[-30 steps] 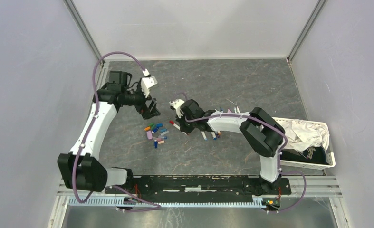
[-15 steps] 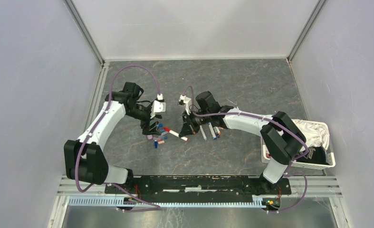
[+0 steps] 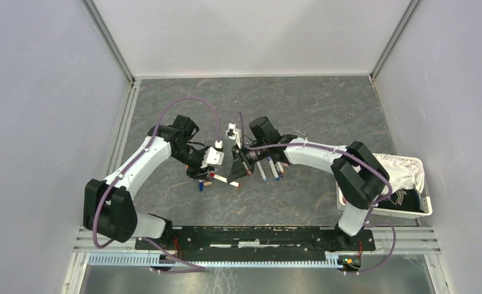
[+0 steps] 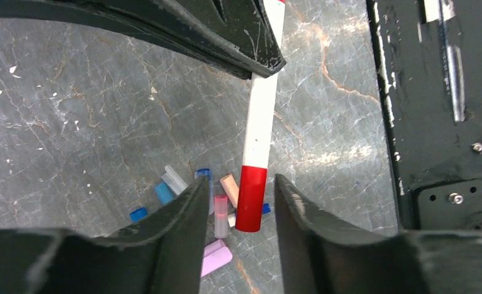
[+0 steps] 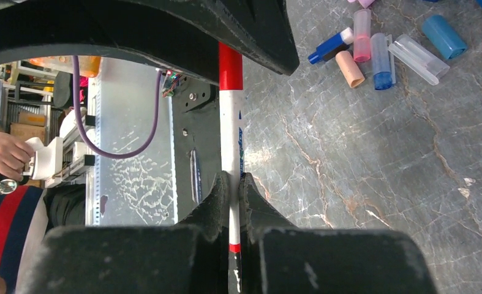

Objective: Open the pen caps

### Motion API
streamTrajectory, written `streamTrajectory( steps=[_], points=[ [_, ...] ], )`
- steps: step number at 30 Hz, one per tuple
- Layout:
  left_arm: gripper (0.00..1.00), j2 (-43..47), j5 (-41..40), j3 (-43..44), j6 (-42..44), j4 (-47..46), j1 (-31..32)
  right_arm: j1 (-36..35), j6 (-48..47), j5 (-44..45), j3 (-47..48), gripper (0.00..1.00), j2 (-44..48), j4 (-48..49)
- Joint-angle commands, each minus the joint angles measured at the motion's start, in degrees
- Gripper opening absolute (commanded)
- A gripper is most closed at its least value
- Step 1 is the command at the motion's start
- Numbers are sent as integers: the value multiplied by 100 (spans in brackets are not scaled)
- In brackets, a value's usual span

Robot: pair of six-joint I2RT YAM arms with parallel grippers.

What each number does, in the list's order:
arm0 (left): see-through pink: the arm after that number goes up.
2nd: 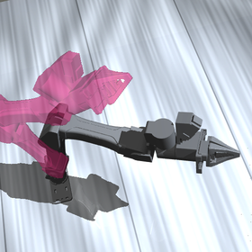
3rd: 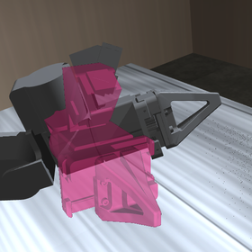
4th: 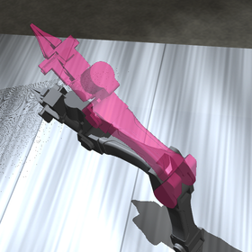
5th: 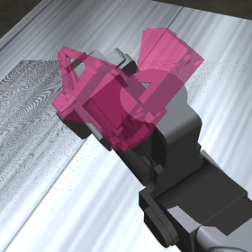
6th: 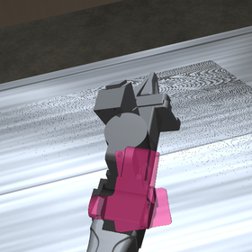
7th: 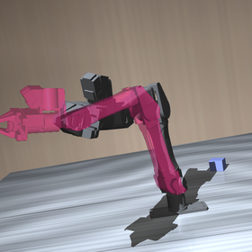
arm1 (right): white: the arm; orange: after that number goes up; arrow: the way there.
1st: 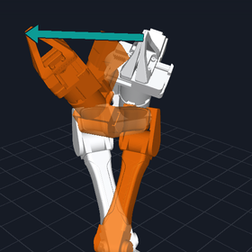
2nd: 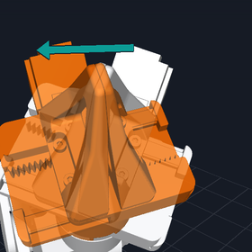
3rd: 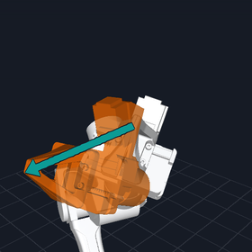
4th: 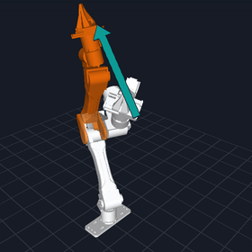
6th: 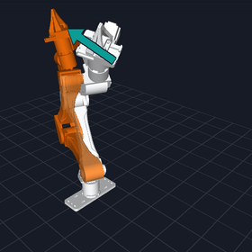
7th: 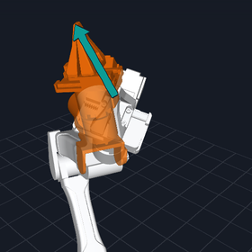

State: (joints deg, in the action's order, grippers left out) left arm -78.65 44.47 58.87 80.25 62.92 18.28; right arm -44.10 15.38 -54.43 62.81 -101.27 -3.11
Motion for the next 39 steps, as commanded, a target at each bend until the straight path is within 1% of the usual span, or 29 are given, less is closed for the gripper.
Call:
streamTrajectory(
  steps=[1, 4, 5, 7, 8, 9, 10, 12, 14, 16, 18, 20, 21, 23, 25, 31, 33, 36, 37, 39],
  points=[
    [43, 206, -294, -34, 73, -247, 134, 14, 95, -310, 241, 0, -85, 140],
    [29, 218, -516, -48, 57, -275, 332, 12, 165, -368, 241, 0, -105, 191],
    [23, 234, -582, -62, 63, -276, 397, 9, 195, -419, 245, 2, -125, 232],
    [8, 253, -699, -77, 56, -290, 497, -8, 289, -466, 249, 14, -159, 268],
    [3, 254, -730, -73, 33, -299, 539, -25, 337, -497, 250, 20, -193, 344],
    [2, 260, -735, -65, 7, -301, 569, -65, 372, -475, 286, 28, -250, 424],
    [2, 262, -723, -54, -15, -305, 583, -119, 408, -447, 333, 33, -310, 430],
    [2, 272, -681, -38, -58, -308, 610, -220, 475, -431, 460, 35, -485, 441],
    [2, 269, -657, -25, -76, -302, 622, -275, 634, -384, 524, 35, -612, 586],
    [2, 281, -659, -38, -74, -293, 625, -279, 812, -410, 570, 30, -730, 758],
    [2, 289, -693, -42, -26, -253, 626, -275, 904, -376, 553, 19, -782, 879],
    [2, 290, -790, -51, 7, -249, 624, -241, 936, -284, 432, 2, -756, 930],
    [2, 283, -870, -51, 19, -253, 624, -214, 933, -244, 293, 0, -701, 971],
    [2, 259, -1043, -15, 48, -271, 599, -172, 874, -162, -73, 0, -547, 1026],
    [2, 200, -1229, 77, 152, -261, 473, -115, 597, -60, -368, 0, -381, 790],
    [2, -309, -1404, 670, 577, -96, -242, 95, 164, 199, -1253, 0, 201, 495],
    [2, -422, -1406, 766, 650, -106, -381, 120, 71, 261, -1456, 0, 329, 424],
    [2, -495, -1300, 782, 569, -207, -413, 201, -40, 497, -1528, 0, 413, 326],
    [2, -501, -1193, 735, 476, -332, -413, 230, -84, 703, -1454, 0, 411, 195],
    [2, -542, -963, 602, 132, -716, -386, 248, -173, 1423, -1166, 0, 349, -91]
  ],
)
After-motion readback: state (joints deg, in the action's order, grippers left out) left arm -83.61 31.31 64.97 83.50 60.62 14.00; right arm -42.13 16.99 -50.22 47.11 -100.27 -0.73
